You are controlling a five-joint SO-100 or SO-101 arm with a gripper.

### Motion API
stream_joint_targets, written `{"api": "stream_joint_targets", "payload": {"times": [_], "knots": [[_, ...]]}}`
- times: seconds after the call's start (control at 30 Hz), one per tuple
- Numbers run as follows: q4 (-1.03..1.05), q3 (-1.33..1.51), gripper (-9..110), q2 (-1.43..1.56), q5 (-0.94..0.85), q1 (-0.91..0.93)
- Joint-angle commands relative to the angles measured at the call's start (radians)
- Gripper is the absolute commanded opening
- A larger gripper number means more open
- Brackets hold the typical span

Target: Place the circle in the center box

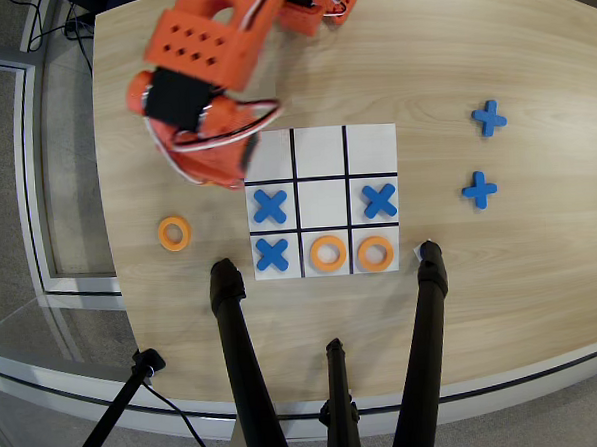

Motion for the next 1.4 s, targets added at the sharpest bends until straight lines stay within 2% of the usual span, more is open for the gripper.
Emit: {"api": "stream_joint_targets", "payload": {"times": [0.0, 0.23, 0.47, 0.8, 1.37], "knots": [[0.018, 0.014, 0, 0.117, 0.063, -0.14], [0.06, 0.003, 0, 0.152, 0.186, -0.431], [0.038, -0.067, 0, 0.008, 0.262, -0.571], [-0.032, -0.245, 0, -0.288, 0.299, -0.534], [-0.114, -0.253, 0, -0.506, 0.327, -0.502]]}}
